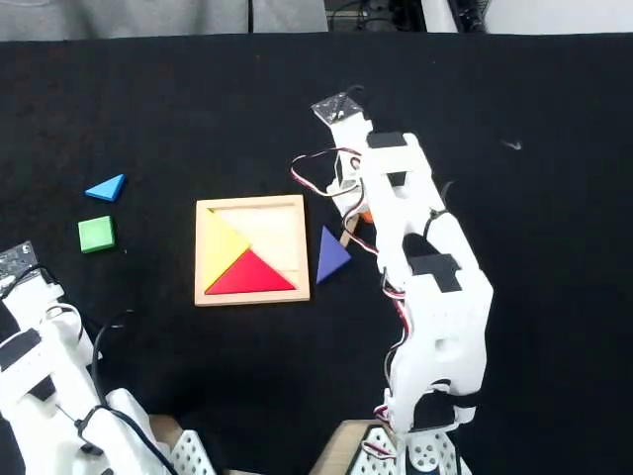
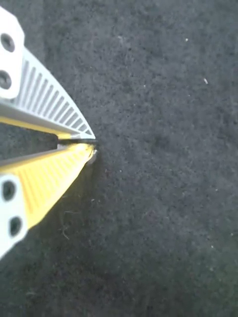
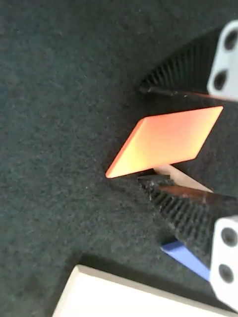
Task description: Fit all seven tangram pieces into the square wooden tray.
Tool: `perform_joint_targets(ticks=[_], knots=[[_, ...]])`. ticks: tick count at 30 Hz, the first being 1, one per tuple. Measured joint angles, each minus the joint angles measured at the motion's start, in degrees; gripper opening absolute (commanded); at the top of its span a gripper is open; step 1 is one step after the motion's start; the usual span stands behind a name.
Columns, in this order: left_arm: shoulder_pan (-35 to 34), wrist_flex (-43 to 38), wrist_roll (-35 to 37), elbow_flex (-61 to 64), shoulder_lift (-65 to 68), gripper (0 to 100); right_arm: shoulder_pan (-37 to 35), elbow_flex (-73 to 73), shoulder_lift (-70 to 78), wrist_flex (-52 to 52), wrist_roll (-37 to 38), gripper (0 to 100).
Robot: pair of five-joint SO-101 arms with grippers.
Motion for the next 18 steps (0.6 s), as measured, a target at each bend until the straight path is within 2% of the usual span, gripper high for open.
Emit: perform_joint_targets(ticks=[4, 11, 18], knots=[[0.00, 0.00, 0.00, 0.00, 0.00, 3, 0.26, -0.09, 0.00, 1.14, 0.44, 18.3], [0.00, 0.00, 0.00, 0.00, 0.00, 3, 1.58, -0.44, 0.00, 2.55, 0.53, 17.8], [0.00, 0.00, 0.00, 0.00, 0.00, 3, 2.11, -1.05, 0.00, 3.69, 0.53, 2.2]])
